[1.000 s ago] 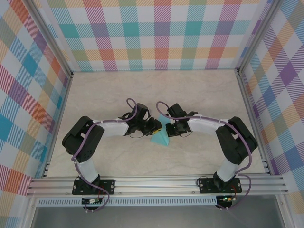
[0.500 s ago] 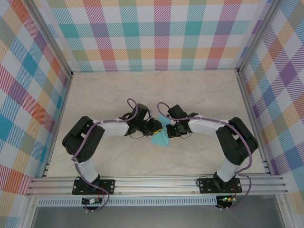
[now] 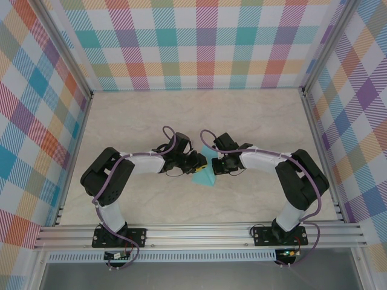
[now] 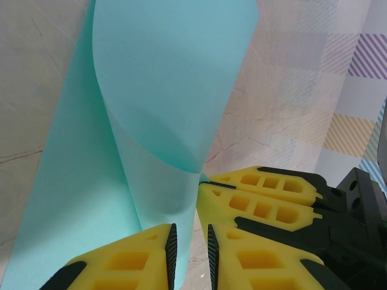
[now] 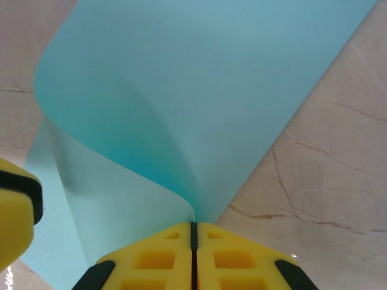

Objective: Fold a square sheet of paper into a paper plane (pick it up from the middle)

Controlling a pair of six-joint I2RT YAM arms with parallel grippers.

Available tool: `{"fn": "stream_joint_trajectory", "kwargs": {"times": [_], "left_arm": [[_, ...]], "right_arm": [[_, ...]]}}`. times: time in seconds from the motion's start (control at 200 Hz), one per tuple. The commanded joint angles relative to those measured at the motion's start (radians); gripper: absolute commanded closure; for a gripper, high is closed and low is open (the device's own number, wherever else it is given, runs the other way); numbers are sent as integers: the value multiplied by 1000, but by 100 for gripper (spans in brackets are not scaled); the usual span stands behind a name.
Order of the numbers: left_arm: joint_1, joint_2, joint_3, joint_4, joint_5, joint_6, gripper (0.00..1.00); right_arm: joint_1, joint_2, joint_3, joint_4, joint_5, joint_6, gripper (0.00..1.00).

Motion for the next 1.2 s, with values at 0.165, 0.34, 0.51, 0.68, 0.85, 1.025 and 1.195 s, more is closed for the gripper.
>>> {"fn": "stream_joint_trajectory", "kwargs": {"times": [0.165, 0.34, 0.51, 0.68, 0.85, 1.025, 1.195], "left_arm": [[-14, 4, 10, 3, 8, 17, 77], [-15, 0, 10, 0, 5, 20, 77], [-15, 0, 11, -3, 1, 22, 77], [-15, -10, 6, -10, -12, 25, 77], [-15, -10, 7, -14, -15, 28, 77], [-15, -10, 7, -20, -16, 31, 77], [-17, -8, 11, -18, -11, 32, 77]], "right_arm": [[-7, -13, 24, 1, -16, -2, 92], [-7, -11, 23, 5, -19, -3, 92], [-7, -11, 35, 1, -23, -11, 91], [-7, -12, 38, -5, -17, -10, 91], [-6, 13, 36, 3, -28, -9, 91], [-7, 25, 38, -11, -1, -1, 91], [-6, 37, 35, -5, 1, -2, 91]]}}
